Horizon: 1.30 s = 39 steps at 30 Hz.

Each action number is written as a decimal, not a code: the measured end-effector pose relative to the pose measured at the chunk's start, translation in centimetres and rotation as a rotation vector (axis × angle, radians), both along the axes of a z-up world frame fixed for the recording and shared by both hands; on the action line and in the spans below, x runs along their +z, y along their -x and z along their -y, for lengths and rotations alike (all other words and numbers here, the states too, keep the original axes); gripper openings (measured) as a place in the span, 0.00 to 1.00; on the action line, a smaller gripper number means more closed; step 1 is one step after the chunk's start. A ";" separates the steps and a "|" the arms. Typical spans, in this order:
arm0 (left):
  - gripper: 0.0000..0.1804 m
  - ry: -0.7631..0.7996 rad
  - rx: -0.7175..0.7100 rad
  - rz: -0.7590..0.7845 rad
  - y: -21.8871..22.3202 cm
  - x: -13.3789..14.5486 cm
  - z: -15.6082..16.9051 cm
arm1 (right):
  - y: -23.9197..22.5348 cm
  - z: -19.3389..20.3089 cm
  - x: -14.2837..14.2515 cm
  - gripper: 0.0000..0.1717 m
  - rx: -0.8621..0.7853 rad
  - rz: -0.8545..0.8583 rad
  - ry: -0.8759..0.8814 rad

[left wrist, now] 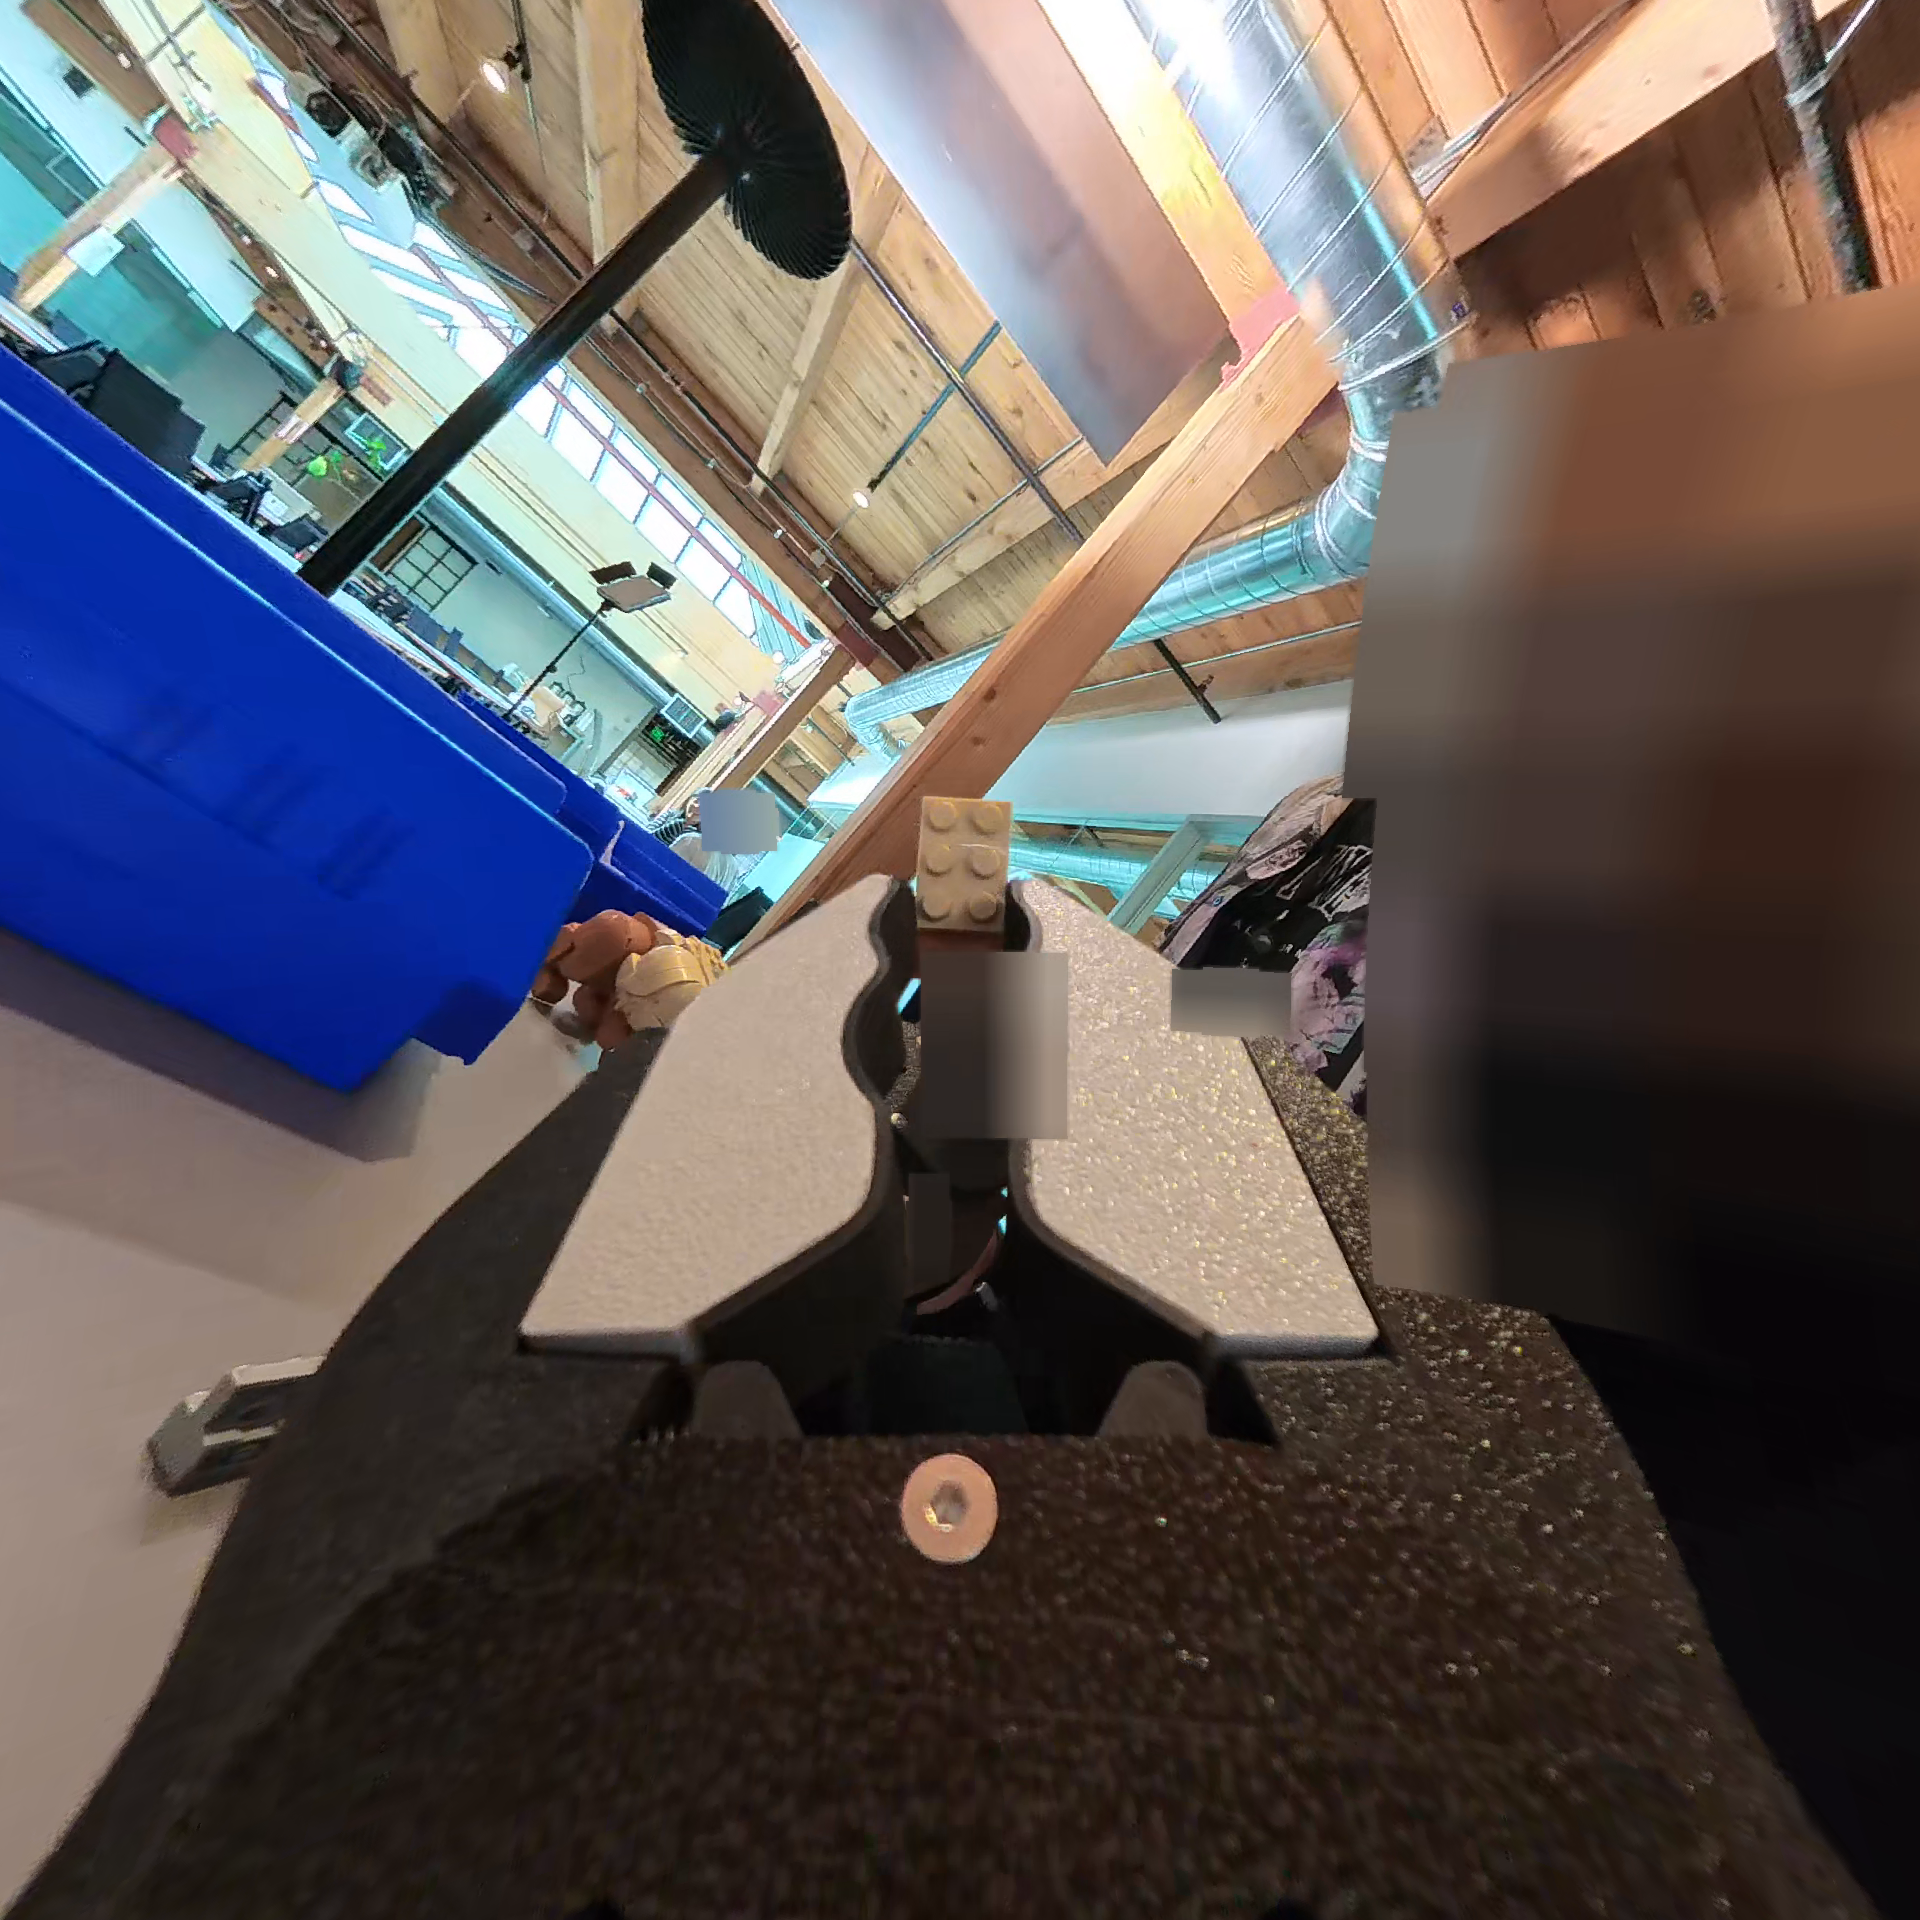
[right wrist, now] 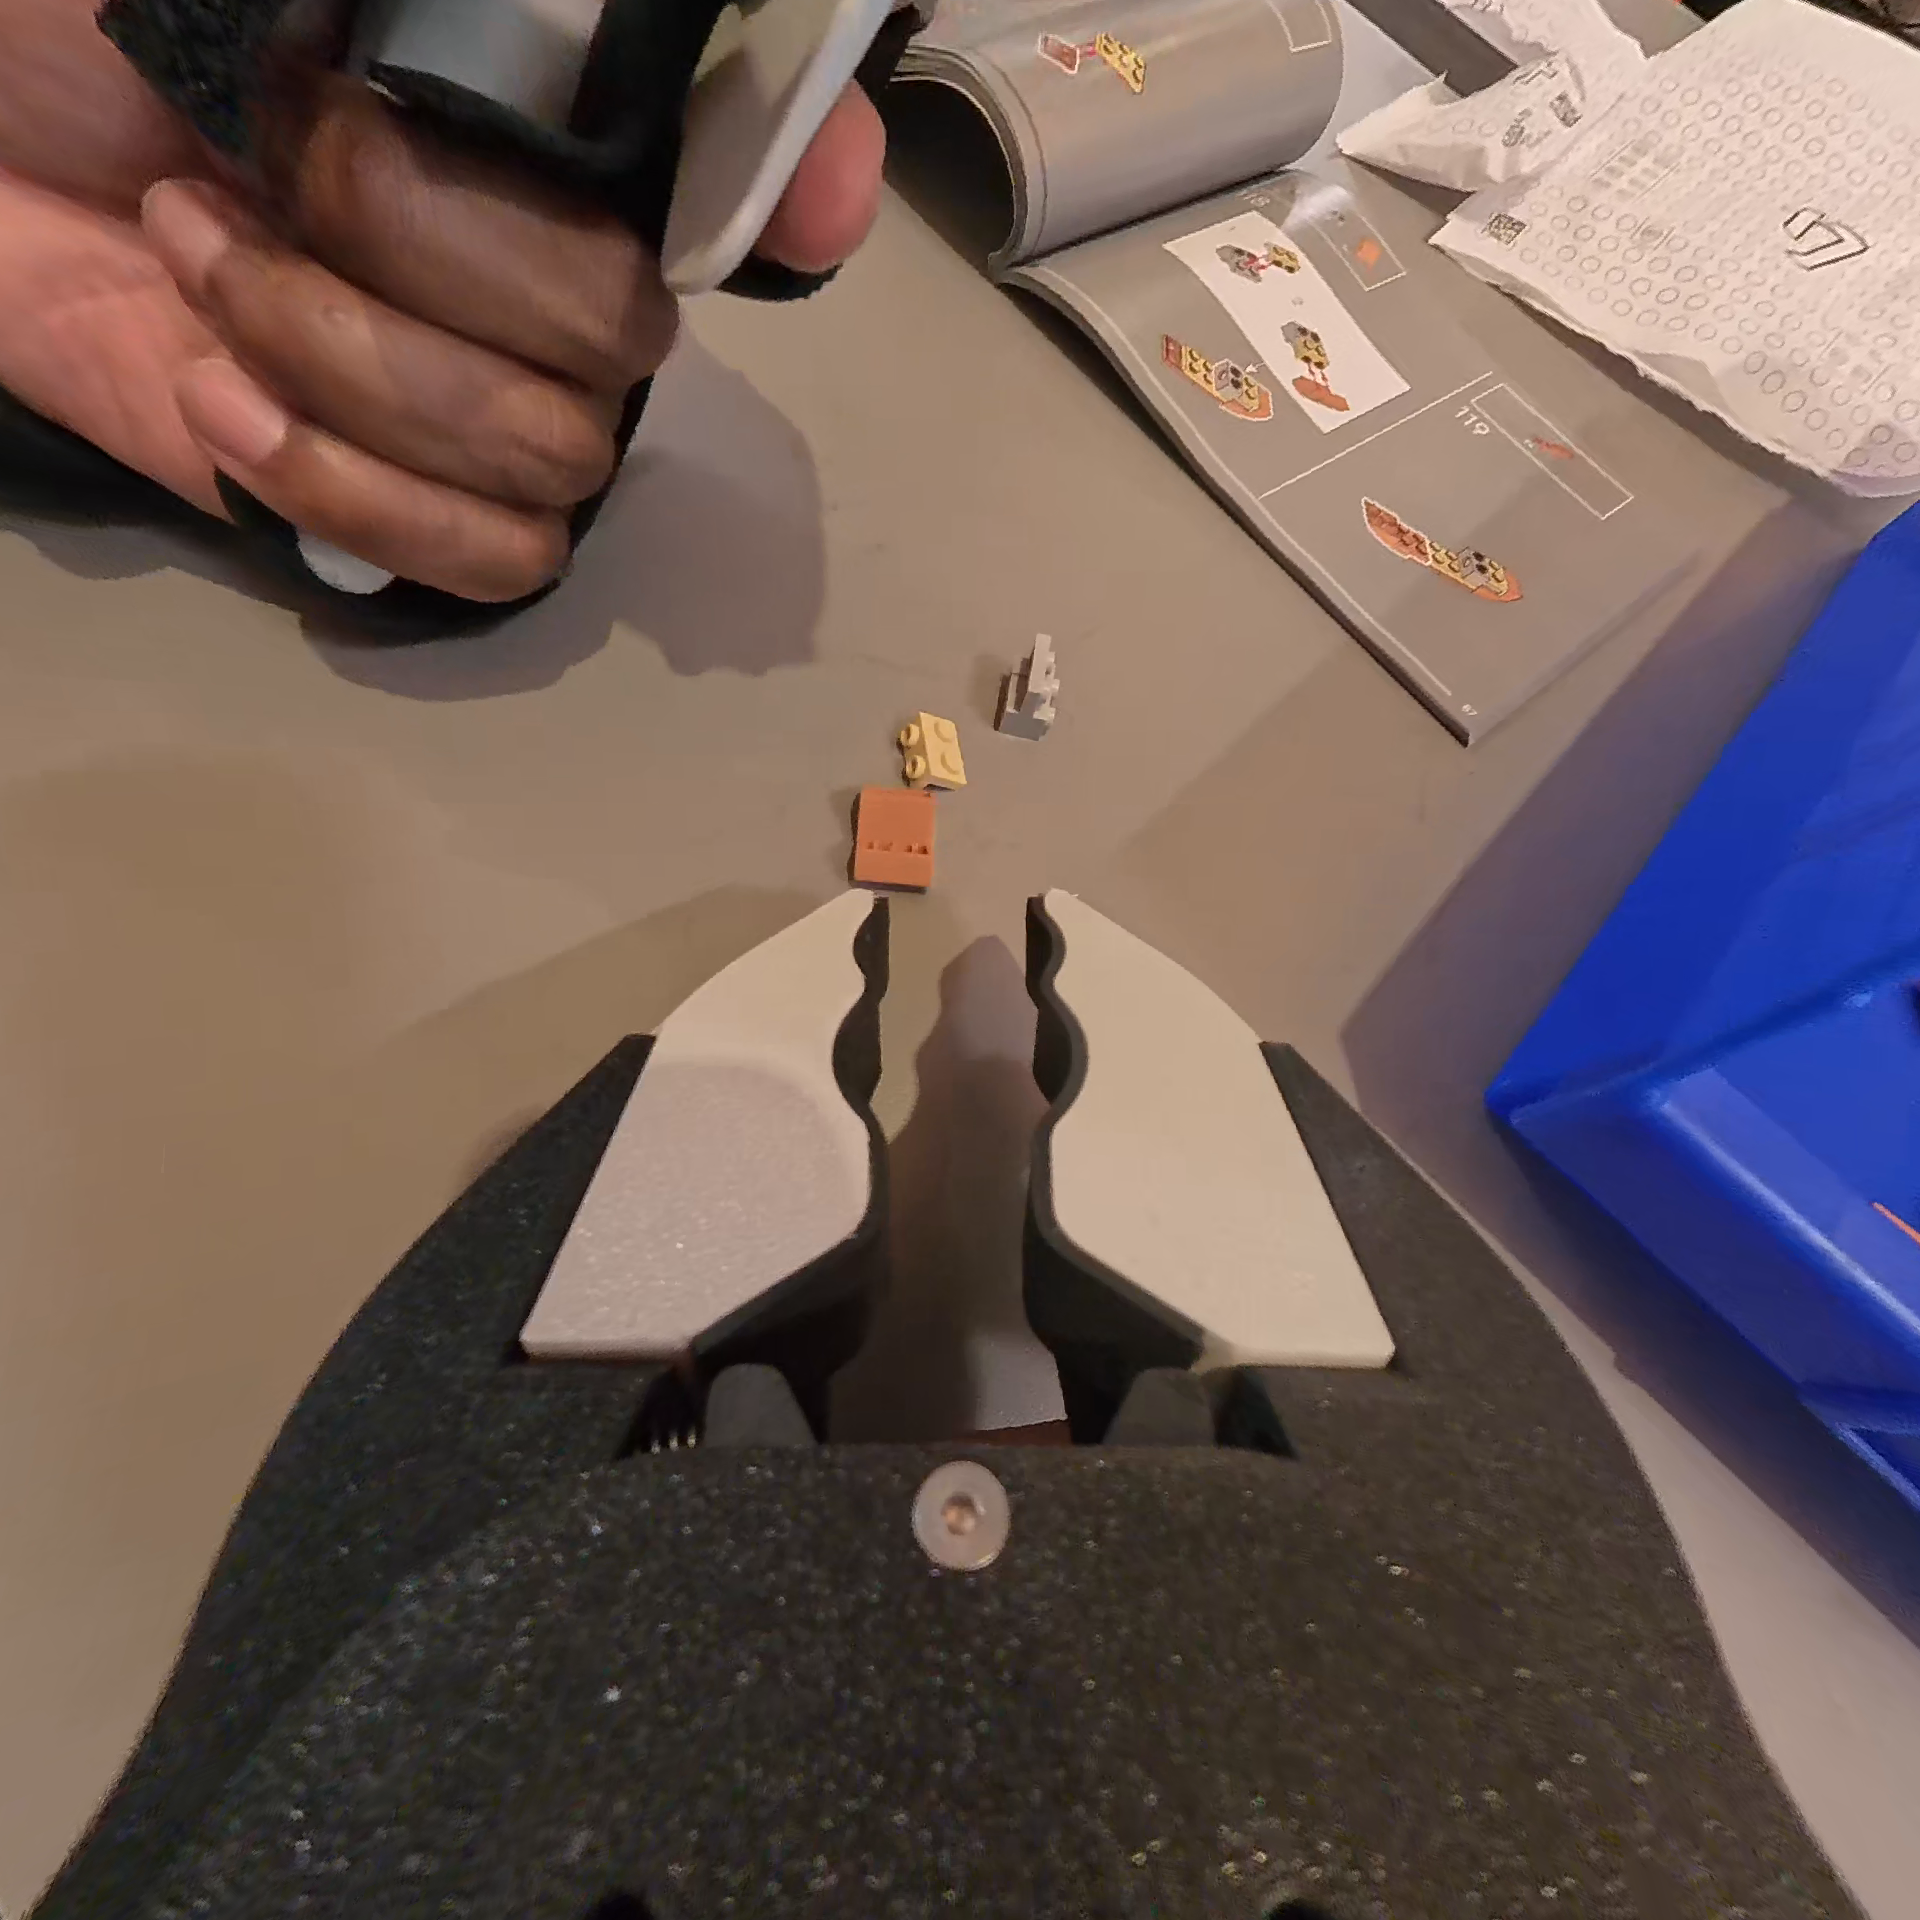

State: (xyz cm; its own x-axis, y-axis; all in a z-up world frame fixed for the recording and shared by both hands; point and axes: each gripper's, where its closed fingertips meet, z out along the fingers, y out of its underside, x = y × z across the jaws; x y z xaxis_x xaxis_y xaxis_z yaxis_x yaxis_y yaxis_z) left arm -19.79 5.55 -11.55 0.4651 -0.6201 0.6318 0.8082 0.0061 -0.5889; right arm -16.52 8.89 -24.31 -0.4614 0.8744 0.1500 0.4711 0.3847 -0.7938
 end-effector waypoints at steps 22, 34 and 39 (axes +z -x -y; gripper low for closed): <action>0.09 0.171 0.902 -0.329 9.1 0.5 4.2 | -0.1 0.2 -0.2 0.14 0.012 -0.004 -0.027; 0.09 0.742 1.450 -0.688 19.3 0.0 13.6 | -0.1 0.3 -0.4 0.14 0.018 0.001 -0.039; 0.09 0.919 1.149 -0.304 20.5 -7.4 12.0 | -0.2 0.5 -0.4 0.14 0.029 -0.001 -0.044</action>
